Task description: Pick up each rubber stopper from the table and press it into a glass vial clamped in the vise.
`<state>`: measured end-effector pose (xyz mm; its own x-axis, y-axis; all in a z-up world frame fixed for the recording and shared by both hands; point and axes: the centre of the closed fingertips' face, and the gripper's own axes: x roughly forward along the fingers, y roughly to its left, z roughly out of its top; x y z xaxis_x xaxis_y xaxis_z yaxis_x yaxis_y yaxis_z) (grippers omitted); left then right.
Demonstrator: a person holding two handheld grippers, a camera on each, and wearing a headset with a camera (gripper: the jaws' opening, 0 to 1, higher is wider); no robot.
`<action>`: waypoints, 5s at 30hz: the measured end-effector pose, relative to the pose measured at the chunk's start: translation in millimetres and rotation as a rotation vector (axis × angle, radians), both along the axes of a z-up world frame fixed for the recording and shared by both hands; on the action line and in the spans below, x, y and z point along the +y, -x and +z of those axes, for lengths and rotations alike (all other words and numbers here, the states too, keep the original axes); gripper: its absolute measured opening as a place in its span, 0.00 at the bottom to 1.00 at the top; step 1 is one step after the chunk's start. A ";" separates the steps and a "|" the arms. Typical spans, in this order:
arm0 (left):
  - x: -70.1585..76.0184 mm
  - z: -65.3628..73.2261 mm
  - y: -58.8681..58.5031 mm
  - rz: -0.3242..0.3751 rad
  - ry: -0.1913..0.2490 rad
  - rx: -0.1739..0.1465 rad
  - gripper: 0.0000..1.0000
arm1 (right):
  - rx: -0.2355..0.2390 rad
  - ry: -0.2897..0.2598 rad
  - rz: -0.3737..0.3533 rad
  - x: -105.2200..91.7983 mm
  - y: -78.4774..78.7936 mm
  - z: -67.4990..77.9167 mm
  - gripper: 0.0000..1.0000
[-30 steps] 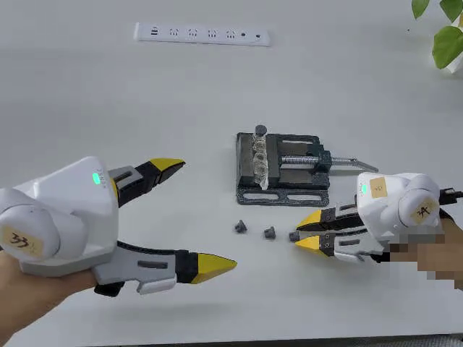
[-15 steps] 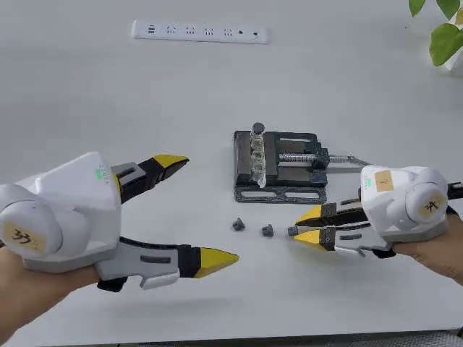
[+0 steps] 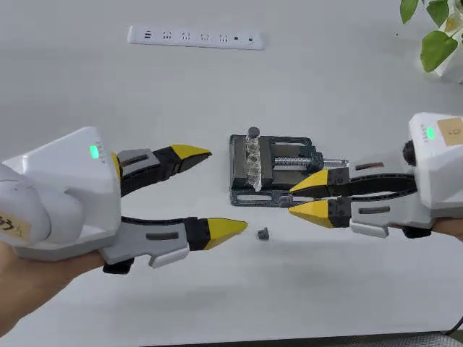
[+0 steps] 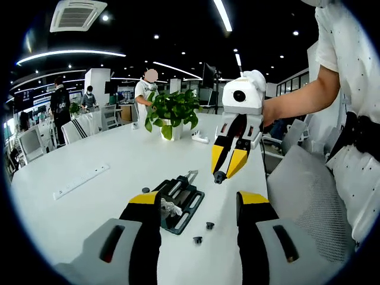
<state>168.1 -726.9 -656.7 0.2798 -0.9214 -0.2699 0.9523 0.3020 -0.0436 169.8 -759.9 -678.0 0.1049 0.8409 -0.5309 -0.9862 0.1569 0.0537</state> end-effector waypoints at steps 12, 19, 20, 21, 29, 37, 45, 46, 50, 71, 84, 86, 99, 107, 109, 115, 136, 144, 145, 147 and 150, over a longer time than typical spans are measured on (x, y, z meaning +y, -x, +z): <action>-19.0 26.6 15.6 -0.103 0.039 -0.028 0.20 | -0.037 -0.065 0.042 20.6 7.6 43.0 0.07; -23.3 33.9 19.6 -0.118 0.066 -0.039 0.16 | -0.041 -0.080 0.060 26.5 10.3 47.8 0.06; -23.3 34.6 20.0 -0.119 0.066 -0.040 0.15 | -0.040 -0.081 0.061 27.4 10.5 48.0 0.06; -23.7 35.6 20.6 -0.121 0.069 -0.046 0.15 | -0.039 -0.082 0.061 27.7 10.7 47.9 0.06; -25.9 38.8 22.8 -0.133 0.071 -0.058 0.09 | -0.032 -0.089 0.063 28.8 10.7 48.1 0.06; -26.5 38.8 23.5 -0.139 0.067 -0.066 0.07 | -0.029 -0.096 0.064 28.6 10.9 48.9 0.06; -26.9 39.2 23.8 -0.144 0.067 -0.061 0.04 | -0.034 -0.091 0.068 29.5 11.9 48.9 0.07; -26.6 39.0 24.1 -0.147 0.069 -0.056 0.04 | -0.035 -0.088 0.072 29.6 12.6 48.9 0.07; -30.0 43.8 25.1 -0.148 0.085 -0.034 0.04 | -0.030 -0.094 0.076 30.2 13.1 51.3 0.07; -6.5 53.8 24.3 -0.167 0.219 0.091 0.04 | -0.010 -0.148 0.103 35.2 17.4 70.2 0.07; -3.7 55.2 31.4 -0.197 0.256 0.144 0.04 | 0.001 -0.158 0.135 37.0 25.3 75.2 0.07; -3.8 55.0 32.0 -0.201 0.254 0.144 0.04 | -0.001 -0.157 0.138 37.4 26.1 75.5 0.07; -6.0 54.9 35.8 -0.217 0.254 0.167 0.03 | 0.017 -0.150 0.146 36.3 27.9 74.9 0.08; -6.4 57.4 37.2 -0.225 0.259 0.171 0.03 | 0.016 -0.157 0.152 36.4 28.5 76.2 0.08; -6.5 58.2 38.2 -0.230 0.261 0.176 0.03 | 0.025 -0.161 0.154 36.7 29.9 76.9 0.07; -5.7 59.9 37.2 -0.227 0.266 0.174 0.03 | 0.010 -0.161 0.156 36.8 28.8 78.7 0.07; -3.8 58.3 30.4 -0.197 0.261 0.148 0.04 | 0.015 -0.124 0.136 41.2 21.6 76.9 0.06; -0.1 59.4 26.4 -0.168 0.279 0.141 0.06 | 0.023 -0.102 0.136 44.8 16.2 77.5 0.06; 0.9 59.5 26.0 -0.164 0.280 0.137 0.07 | 0.023 -0.096 0.136 45.3 15.2 77.3 0.06; 2.4 59.2 25.3 -0.156 0.281 0.138 0.08 | 0.024 -0.089 0.135 45.8 13.5 77.3 0.06; 7.1 57.3 21.7 -0.133 0.276 0.127 0.12 | 0.021 -0.066 0.131 43.7 8.7 75.4 0.06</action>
